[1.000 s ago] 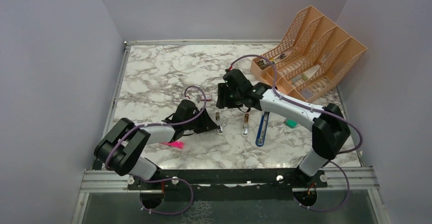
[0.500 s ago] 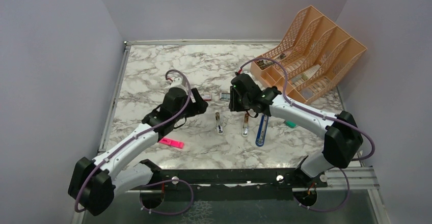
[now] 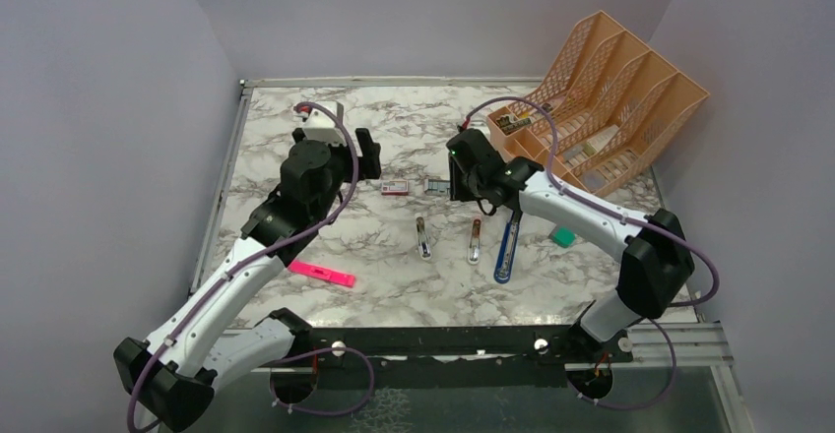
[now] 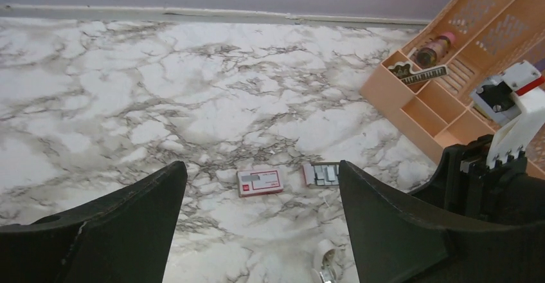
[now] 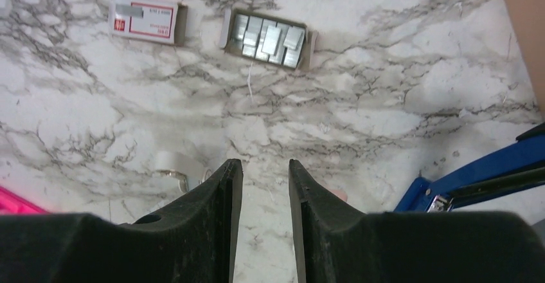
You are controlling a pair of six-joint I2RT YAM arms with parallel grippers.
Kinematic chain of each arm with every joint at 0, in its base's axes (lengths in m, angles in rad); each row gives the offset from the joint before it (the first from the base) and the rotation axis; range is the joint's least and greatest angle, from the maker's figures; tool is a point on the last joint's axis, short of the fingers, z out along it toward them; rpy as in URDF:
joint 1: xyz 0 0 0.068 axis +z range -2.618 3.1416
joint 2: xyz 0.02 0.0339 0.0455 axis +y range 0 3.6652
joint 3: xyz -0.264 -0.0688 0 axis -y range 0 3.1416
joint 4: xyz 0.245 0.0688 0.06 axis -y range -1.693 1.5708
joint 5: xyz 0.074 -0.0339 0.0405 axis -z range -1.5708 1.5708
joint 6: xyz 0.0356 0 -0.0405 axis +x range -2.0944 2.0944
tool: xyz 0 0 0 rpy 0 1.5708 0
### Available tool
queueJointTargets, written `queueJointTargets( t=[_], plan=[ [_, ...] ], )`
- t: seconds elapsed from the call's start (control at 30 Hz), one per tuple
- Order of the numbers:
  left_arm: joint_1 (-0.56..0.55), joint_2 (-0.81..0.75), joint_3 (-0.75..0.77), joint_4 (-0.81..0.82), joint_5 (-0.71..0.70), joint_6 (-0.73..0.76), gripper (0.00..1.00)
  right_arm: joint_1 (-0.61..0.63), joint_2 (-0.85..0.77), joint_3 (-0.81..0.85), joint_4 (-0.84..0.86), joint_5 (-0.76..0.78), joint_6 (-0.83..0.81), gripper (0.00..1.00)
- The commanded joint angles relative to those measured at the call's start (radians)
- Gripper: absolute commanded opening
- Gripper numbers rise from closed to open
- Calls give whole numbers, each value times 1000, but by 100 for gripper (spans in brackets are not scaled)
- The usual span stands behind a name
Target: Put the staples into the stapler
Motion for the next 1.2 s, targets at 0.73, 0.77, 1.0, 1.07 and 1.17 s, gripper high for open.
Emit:
queueJointTargets(
  t=[0.73, 0.77, 1.0, 1.07, 1.17],
  plan=[
    [7, 104, -22, 24, -80, 18, 89, -85, 522, 422, -92, -14, 68, 35],
    [8, 102, -23, 22, -78, 17, 89, -85, 537, 440, -113, -3, 72, 34],
    [7, 104, -27, 17, -76, 6, 89, -85, 571, 456, -132, -5, 75, 33],
    [7, 105, -26, 12, -79, 7, 89, -85, 578, 463, -143, 1, 75, 33],
    [7, 105, -25, 5, -88, 7, 89, -85, 581, 465, -149, 7, 74, 31]
  ],
)
